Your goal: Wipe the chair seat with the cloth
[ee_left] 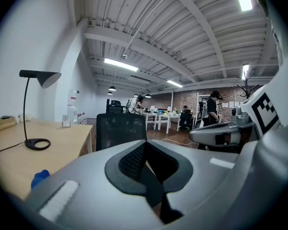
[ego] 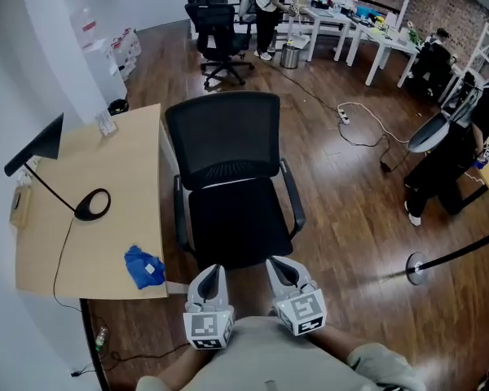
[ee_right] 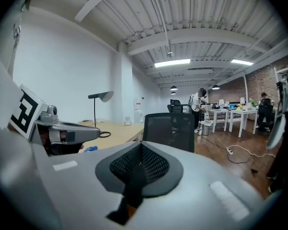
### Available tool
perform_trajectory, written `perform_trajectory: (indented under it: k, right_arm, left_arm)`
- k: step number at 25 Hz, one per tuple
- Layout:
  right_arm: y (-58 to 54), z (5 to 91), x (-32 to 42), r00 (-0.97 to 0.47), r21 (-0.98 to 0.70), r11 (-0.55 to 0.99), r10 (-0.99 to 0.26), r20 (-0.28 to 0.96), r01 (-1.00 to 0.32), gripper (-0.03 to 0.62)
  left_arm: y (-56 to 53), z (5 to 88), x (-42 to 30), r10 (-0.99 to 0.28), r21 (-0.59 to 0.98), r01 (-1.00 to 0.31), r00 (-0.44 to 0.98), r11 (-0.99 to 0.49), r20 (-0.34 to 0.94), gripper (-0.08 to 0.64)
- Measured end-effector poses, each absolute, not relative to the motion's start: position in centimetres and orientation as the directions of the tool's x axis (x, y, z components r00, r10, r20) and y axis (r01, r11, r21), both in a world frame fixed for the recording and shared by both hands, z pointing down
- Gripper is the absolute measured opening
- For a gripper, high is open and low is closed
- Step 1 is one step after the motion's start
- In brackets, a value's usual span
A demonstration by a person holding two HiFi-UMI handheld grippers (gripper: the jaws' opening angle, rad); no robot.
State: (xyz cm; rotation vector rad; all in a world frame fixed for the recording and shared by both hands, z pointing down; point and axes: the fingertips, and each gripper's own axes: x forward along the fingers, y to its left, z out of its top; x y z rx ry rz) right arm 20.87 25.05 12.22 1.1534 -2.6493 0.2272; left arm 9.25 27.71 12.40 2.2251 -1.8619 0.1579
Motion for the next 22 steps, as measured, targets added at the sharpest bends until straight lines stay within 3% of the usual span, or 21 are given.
perform_trajectory:
  k: [11, 22]
  right_arm:
    - [32.4, 14.1, 27.9, -0.742, -0.108, 0.746, -0.613, 0.272, -0.657, 0.003]
    - [32.8, 11.7, 27.6, -0.704, -0.085, 0.706, -0.673, 0.227, -0.703, 0.003]
  left_arm:
    - [34.2, 14.5, 18.7, -0.948, 0.081, -0.99, 0.137, -0.118, 0.286, 0.006]
    - [35.7, 13.0, 16.7, -0.956, 0.041, -0.991, 0.136, -0.13, 0.261, 0.006]
